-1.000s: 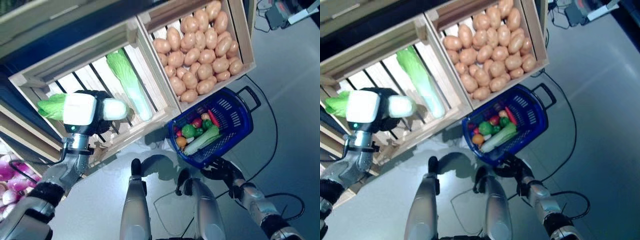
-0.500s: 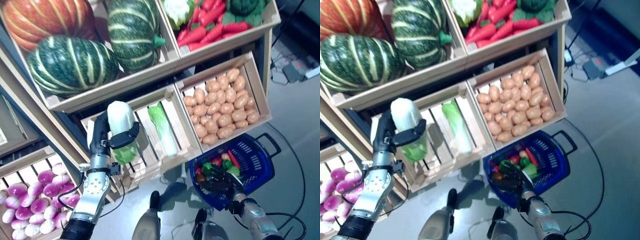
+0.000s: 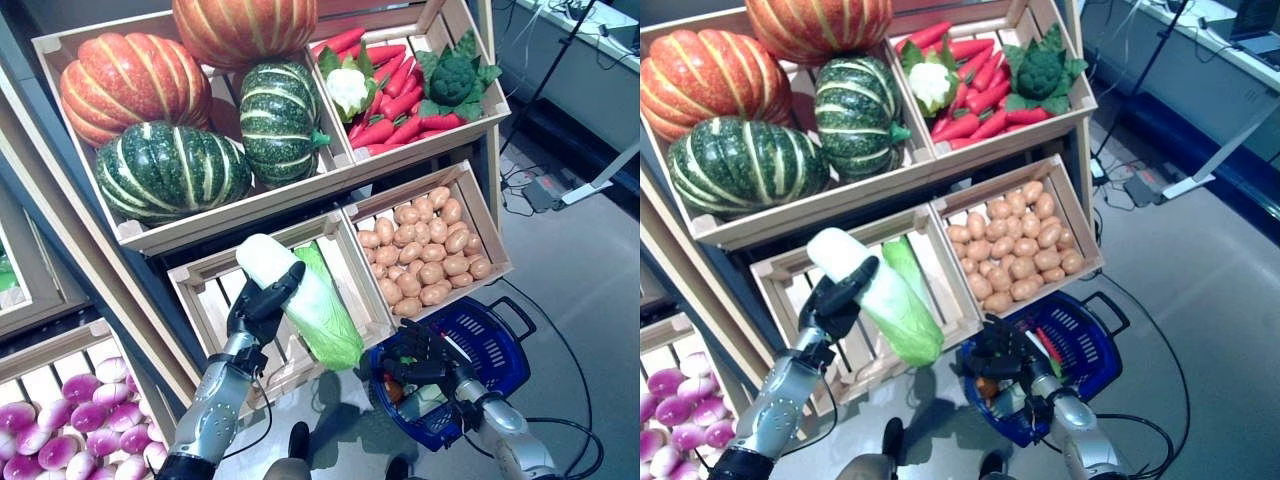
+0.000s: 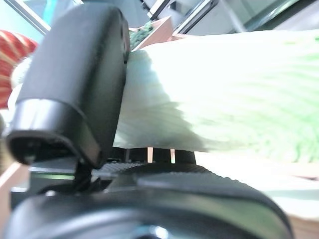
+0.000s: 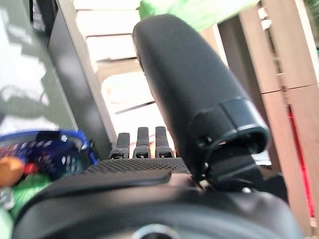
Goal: Put vegetables into the basket
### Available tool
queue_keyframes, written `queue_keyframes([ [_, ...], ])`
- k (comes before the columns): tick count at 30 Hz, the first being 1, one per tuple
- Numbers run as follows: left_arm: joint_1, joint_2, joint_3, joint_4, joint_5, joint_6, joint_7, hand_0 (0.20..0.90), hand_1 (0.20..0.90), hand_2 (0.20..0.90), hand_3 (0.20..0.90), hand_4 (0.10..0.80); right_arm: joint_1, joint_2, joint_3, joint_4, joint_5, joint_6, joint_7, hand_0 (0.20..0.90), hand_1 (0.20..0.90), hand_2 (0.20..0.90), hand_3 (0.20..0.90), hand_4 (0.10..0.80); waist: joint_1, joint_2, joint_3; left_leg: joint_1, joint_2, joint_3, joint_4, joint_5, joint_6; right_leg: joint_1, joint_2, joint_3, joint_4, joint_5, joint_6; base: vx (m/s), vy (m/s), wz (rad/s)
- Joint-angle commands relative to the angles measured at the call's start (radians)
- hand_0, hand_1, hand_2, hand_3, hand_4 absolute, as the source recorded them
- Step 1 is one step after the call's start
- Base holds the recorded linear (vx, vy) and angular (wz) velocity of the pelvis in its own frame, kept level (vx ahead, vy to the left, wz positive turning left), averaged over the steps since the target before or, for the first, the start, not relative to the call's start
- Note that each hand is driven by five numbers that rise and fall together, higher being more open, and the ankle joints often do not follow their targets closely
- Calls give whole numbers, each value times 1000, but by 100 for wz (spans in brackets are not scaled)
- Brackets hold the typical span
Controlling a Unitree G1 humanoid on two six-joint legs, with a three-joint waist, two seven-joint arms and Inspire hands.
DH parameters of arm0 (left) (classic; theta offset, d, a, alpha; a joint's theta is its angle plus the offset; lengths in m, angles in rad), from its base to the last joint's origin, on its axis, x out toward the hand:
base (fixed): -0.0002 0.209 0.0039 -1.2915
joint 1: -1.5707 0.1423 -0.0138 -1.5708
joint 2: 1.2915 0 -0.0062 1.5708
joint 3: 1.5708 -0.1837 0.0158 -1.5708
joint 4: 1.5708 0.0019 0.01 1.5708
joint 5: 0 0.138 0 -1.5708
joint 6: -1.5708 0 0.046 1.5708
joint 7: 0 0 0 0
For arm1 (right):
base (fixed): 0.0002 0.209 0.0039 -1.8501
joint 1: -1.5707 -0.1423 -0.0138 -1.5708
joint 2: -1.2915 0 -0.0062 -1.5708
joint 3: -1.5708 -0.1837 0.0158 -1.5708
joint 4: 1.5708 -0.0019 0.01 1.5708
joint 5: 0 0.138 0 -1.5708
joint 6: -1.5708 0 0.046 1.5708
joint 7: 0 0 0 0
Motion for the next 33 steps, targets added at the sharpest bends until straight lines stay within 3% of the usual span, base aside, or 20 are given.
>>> queue_keyframes([
  [1, -91, 13, -7, -44, -35, 33, -101, 300, 300, 300, 300, 400, -49, -95, -6, -136, 135, 76, 114, 900, 900, 900, 900, 800, -2, 0, -84, 30, -18, 33, 0, -70, 22, -51, -48, 4, -3, 125, 7, 22, -38, 0],
  [8, -117, 54, -82, -17, 22, 113, -153, 300, 300, 300, 300, 400, -126, -172, 55, -239, 257, 194, 212, 900, 900, 900, 900, 800, 4, -5, -103, 47, -16, 35, -11, -74, 23, -40, -46, 16, -24, 136, 14, 17, -24, -3],
  [16, -157, 94, -162, 9, 77, 142, -216, 300, 300, 300, 300, 400, -218, -230, 158, -273, 344, 349, 311, 900, 900, 900, 900, 800, 11, -6, -129, 52, -16, 36, -11, -72, 17, -23, -47, 16, -34, 130, 11, 0, 0, 0],
  [22, -175, 101, -203, 15, 28, 119, -241, 300, 300, 300, 300, 400, -273, -209, 244, -285, 444, 467, 373, 900, 900, 900, 900, 800, 12, -5, -146, 62, -17, 27, -11, -76, 13, -13, -50, 20, -36, 127, 10, 5, 5, 0],
  [29, -169, 97, -225, 7, -1, 87, -243, 300, 300, 300, 300, 400, -302, -216, 336, -351, 360, 557, 507, 900, 900, 900, 900, 800, 13, -4, -157, 63, -13, 19, -11, -74, 9, -10, -50, 29, -38, 123, 8, 0, 0, 0],
  [33, -167, 93, -229, 5, -23, 66, -224, 300, 300, 300, 300, 400, -322, -210, 373, -363, 409, 587, 495, 900, 900, 900, 900, 800, 15, -6, -161, 67, -12, 15, -11, -75, 6, -5, -51, 31, -41, 123, 7, 0, 0, 0],
])
